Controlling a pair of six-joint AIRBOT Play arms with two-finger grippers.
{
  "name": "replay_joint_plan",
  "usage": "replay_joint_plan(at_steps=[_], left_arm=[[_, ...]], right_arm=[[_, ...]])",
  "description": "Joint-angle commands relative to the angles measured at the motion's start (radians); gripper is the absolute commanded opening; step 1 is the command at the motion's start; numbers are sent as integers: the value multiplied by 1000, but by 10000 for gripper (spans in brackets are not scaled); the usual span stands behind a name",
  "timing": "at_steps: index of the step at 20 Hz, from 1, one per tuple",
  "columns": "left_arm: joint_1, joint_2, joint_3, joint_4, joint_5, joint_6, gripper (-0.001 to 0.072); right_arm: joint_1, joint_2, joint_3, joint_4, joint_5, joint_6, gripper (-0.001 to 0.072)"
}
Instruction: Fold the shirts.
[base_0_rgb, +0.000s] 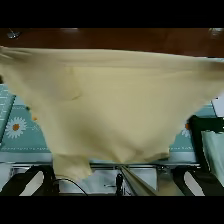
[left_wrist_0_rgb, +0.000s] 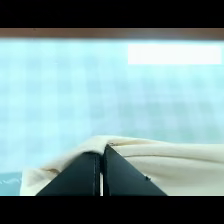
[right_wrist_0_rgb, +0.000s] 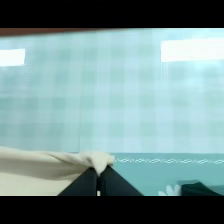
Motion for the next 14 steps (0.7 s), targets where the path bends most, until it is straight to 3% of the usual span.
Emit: replay_joint_plan(at_steps=[1,4,8,14], left_arm=[[-47,-262,-25,-20,136,18,31],[-68,-467,-19,-85,328,17,30],[-69,-669,33,-211,424,-22,30],[-79,-812,69,-253,428,-109,31]], right_arm=[[0,-196,-111,26,-203,-28,24],[0,-431,-97,120,-370,-29,25],[1,-715,5,271,-507,-38,24],[-1,-960,201,388,-484,-24,25]])
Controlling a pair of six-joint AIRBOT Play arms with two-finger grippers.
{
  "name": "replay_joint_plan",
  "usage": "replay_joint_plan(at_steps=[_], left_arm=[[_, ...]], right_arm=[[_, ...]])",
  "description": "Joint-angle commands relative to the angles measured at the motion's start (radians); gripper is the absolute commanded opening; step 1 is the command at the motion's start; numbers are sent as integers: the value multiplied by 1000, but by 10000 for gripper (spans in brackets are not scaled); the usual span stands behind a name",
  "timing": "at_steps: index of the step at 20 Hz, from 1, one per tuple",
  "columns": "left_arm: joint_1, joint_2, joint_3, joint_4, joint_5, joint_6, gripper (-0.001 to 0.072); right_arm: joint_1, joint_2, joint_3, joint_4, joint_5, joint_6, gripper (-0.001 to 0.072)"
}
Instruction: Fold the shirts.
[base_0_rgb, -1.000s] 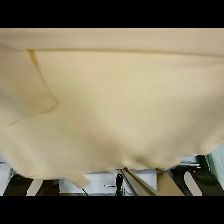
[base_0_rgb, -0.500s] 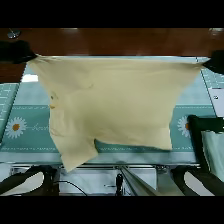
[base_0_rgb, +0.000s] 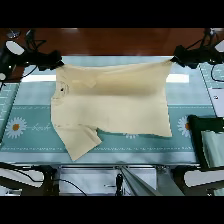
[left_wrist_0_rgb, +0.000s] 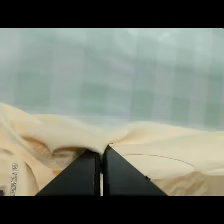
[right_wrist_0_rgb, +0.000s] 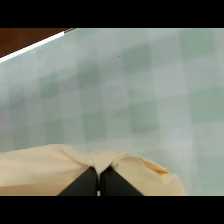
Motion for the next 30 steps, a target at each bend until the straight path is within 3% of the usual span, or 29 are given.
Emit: replay_joint_plan(at_steps=[1,2,4,6,7,12,13,14,15,18,20,22,24,26,30], left_arm=[[5,-57,12,-64,-22,-48,31],[17,-41,13,-76,-82,-16,31],[49,-14,24,-72,-282,145,31],[80,-12,19,-22,-473,171,31],[85,-13,1,19,-504,163,31],[78,-48,-145,77,-508,130,31],[82,-68,-152,76,-515,109,63],[83,-78,-151,76,-527,86,275],[83,-77,-148,76,-542,80,695],[90,-24,-130,126,-612,45,702],[104,66,-158,212,-618,24,702],[141,185,-282,330,-617,1,702],[228,296,-472,348,-585,1,701],[342,425,-698,290,-474,-34,701],[493,594,-1025,-9,-338,121,701]], right_arm=[[-7,-114,84,59,45,-3,25],[-18,-110,85,54,94,-26,24],[-41,-102,84,46,267,-87,25],[-46,-111,79,-40,454,-133,25],[-43,-114,62,-106,490,-131,25],[-40,-116,-85,-144,371,-108,25],[-35,-116,-105,-142,330,-92,39],[-29,-116,-111,-124,305,-60,285],[-27,-113,-111,-80,314,-76,628],[-37,-64,-103,-76,438,-90,626],[-67,20,-121,-207,521,-86,626],[-119,138,-230,-253,487,-65,626],[-176,283,-437,-182,360,-68,626],[-193,430,-675,-51,296,-188,625],[-159,636,-995,55,199,-241,625]])
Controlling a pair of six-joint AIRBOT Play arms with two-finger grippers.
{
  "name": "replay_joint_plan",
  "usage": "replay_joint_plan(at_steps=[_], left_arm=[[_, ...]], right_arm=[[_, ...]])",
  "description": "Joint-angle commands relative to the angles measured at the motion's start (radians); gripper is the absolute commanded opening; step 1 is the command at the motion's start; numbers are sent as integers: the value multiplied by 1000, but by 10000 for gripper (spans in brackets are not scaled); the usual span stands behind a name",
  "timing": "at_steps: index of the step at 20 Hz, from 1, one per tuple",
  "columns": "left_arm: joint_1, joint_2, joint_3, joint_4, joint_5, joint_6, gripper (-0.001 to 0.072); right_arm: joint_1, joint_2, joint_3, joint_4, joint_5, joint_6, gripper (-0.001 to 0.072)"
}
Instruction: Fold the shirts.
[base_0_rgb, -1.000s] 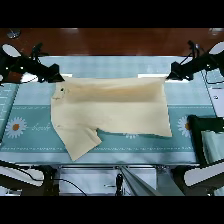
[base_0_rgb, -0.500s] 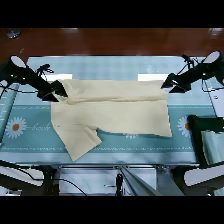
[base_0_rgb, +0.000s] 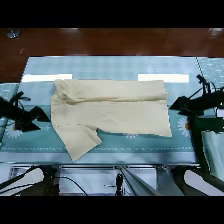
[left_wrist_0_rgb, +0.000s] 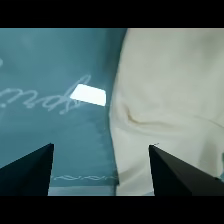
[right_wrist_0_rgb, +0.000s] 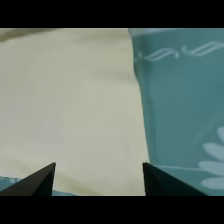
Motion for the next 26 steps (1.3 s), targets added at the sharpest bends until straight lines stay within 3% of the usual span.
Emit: replay_joint_plan(at_steps=[1,6,9,12,13,14,15,17,20,26], left_arm=[[104,141,-276,-221,117,119,701],[97,148,-409,-409,206,261,699],[21,141,-423,-436,218,336,699],[-76,139,-423,-420,220,337,668],[-79,139,-422,-420,219,337,445],[-76,139,-421,-420,217,337,91],[-76,139,-421,-421,217,337,30],[-76,140,-421,-431,217,337,30],[-76,140,-421,-462,220,338,30],[-77,140,-421,-470,222,338,30]], right_arm=[[2,172,-260,126,-109,-56,625],[2,195,-292,191,-100,-64,625],[-13,194,-280,225,-117,-63,625],[-146,194,-186,62,-84,24,625],[-201,194,-163,-6,-53,47,625],[-254,194,-158,-59,-14,61,625],[-285,194,-171,-102,26,64,625],[-285,194,-230,-138,83,81,625],[-179,188,-349,-52,56,83,625],[-34,56,-338,75,-128,80,625]])
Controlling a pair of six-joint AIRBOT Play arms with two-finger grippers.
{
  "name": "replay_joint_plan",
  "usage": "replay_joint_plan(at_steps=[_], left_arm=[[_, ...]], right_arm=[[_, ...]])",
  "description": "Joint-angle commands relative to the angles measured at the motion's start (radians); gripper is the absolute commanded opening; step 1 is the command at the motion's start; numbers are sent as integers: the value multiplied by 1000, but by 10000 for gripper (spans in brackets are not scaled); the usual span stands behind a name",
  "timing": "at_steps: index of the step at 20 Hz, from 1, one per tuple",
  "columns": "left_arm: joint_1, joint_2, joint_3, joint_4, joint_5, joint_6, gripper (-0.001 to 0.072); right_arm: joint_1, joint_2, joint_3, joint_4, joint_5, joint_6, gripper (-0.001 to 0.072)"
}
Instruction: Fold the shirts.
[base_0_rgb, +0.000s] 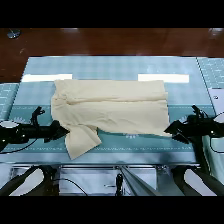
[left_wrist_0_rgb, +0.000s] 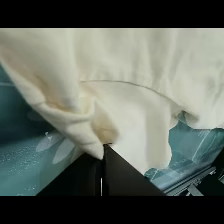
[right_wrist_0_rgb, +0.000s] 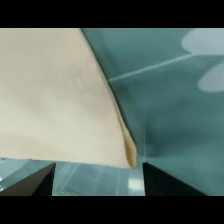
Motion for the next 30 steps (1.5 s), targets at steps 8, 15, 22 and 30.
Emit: replay_joint_plan(at_steps=[8,15,22,30], left_arm=[[0,1,95,-29,14,2,31],[-64,-171,526,-50,52,-69,30],[-190,-642,1084,43,-69,-268,30],[-186,-831,1316,131,-90,-352,30]], right_arm=[[85,-167,153,142,-50,-84,25],[137,-336,563,146,-52,-14,25],[185,-642,919,153,-62,86,25],[185,-813,1072,181,-75,90,25]])
